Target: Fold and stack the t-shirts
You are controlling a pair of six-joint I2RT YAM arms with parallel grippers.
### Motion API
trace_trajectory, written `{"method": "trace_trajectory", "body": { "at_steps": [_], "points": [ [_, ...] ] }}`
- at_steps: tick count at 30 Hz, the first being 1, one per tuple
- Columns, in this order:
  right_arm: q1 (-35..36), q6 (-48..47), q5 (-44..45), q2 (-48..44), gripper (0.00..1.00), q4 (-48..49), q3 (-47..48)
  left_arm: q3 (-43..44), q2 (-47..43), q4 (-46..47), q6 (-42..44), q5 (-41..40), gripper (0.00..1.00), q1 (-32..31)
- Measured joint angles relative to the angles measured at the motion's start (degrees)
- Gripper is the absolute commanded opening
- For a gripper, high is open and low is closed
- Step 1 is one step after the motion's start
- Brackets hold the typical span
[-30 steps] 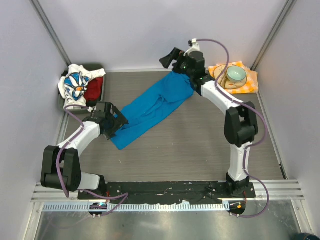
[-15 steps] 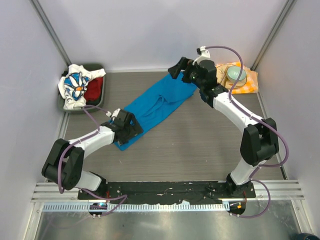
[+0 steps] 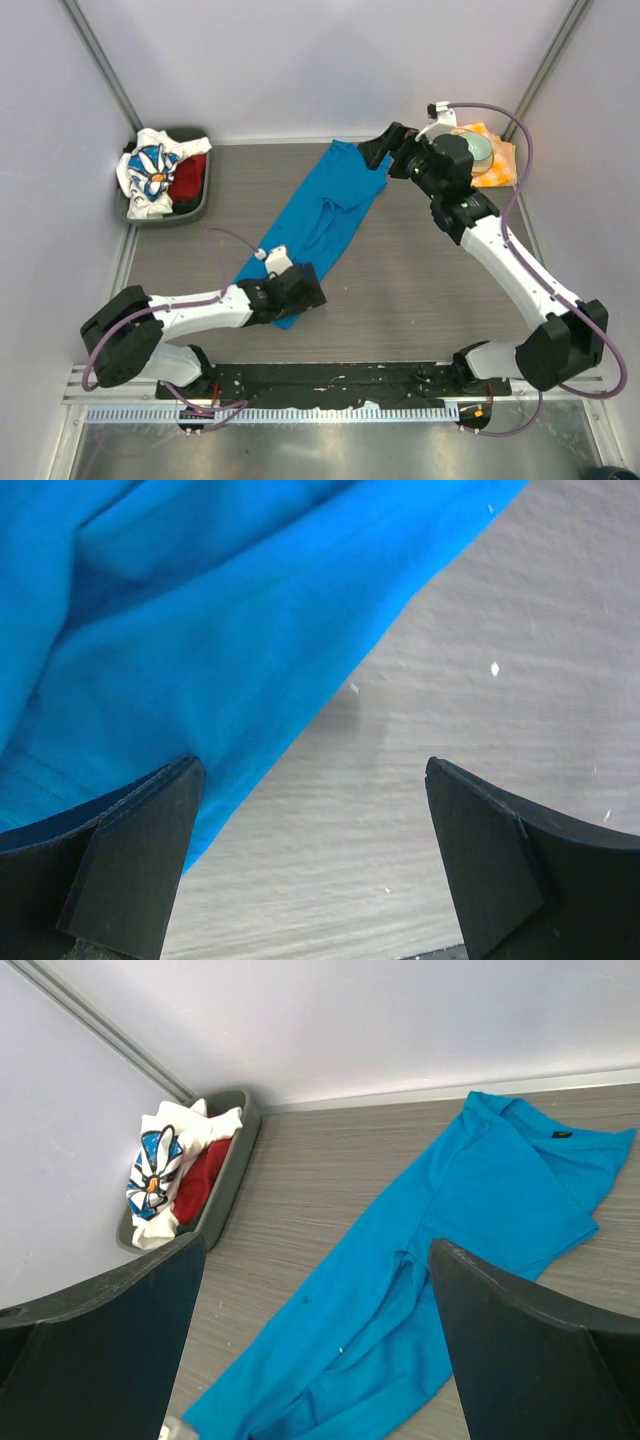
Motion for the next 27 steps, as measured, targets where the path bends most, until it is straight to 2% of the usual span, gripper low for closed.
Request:
{"method": "trace_trajectory", "body": {
  "at_steps": [5,11,14,19,27],
  "points": [
    [0.0,-0.5,1.1,-5.6,1.0,-4.7,-0.9,5.9,7.1,-0.4,-3.7,-3.8,1.0,-11.4],
    [0.0,-2.5,4.4,-12.5,1.0,-10.9,-1.9,20.7,20.9,-2.1,-2.6,-4.2,1.0,-20.7],
    [0.0,-3.5,6.2,-15.7,1.0,-13.2,-2.6,30.0,28.4,-2.8,-0.1,-3.3,1.0,-23.1],
    [0.0,-5.3,9.0,-18.5,1.0,-16.6,-3.3,40.2,36.0,-3.3,3.7,-1.7,1.0,-25.4],
    [0.0,-6.4,13.0,-16.9,1.0,-19.4,-3.8,45.1,35.3,-8.6,10.5,-1.3,1.0,-26.0]
  ]
}}
